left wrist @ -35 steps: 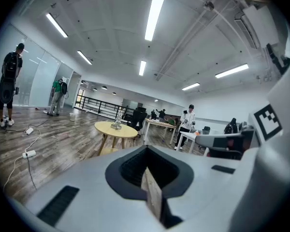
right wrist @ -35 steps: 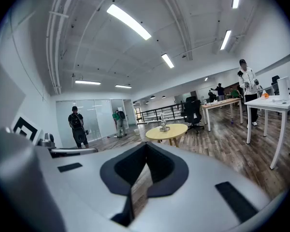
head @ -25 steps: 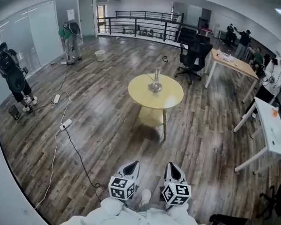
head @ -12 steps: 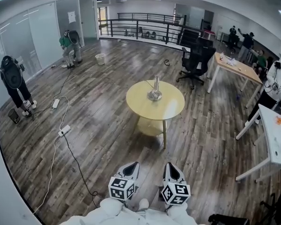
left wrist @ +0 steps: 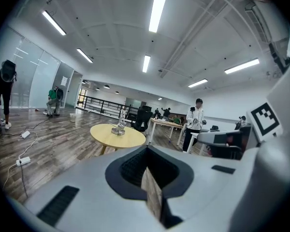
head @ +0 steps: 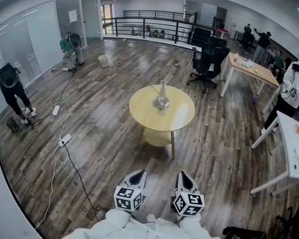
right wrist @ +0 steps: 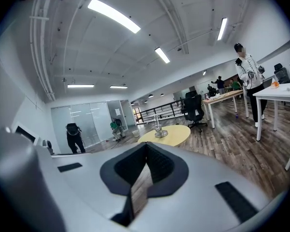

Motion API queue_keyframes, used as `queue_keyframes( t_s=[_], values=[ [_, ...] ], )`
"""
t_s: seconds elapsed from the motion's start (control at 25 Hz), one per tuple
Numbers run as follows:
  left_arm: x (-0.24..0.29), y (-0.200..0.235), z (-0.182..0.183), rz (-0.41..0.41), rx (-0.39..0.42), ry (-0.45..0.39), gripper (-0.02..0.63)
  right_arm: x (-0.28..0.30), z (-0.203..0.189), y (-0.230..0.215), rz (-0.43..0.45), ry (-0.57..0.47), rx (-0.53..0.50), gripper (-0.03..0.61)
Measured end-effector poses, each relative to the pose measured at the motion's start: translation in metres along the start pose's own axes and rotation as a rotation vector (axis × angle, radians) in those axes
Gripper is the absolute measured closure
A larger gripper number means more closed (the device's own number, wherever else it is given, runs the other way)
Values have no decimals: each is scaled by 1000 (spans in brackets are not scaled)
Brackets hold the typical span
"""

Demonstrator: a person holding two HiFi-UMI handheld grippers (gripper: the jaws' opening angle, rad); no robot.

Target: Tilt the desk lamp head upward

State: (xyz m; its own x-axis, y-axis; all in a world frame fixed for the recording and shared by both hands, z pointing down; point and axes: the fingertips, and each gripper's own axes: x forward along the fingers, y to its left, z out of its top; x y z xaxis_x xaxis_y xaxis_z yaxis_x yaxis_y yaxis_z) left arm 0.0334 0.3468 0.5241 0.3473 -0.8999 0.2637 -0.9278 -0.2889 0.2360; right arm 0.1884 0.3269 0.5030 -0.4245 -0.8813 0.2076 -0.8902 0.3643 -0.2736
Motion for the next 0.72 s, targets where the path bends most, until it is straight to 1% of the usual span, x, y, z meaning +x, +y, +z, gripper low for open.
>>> queue_keyframes(
  t_s=[0.28, 0.52, 0.72],
  values=[
    [31, 18, 10, 14, -9, 9, 615, 33, -1, -7, 13, 37, 1, 566],
    [67, 30, 20, 2, -2, 13, 615, 68, 5, -22, -3, 46, -1, 566],
    [97, 45, 34, -17, 7, 14, 615, 104, 16, -23, -6, 35, -3, 566]
  ],
)
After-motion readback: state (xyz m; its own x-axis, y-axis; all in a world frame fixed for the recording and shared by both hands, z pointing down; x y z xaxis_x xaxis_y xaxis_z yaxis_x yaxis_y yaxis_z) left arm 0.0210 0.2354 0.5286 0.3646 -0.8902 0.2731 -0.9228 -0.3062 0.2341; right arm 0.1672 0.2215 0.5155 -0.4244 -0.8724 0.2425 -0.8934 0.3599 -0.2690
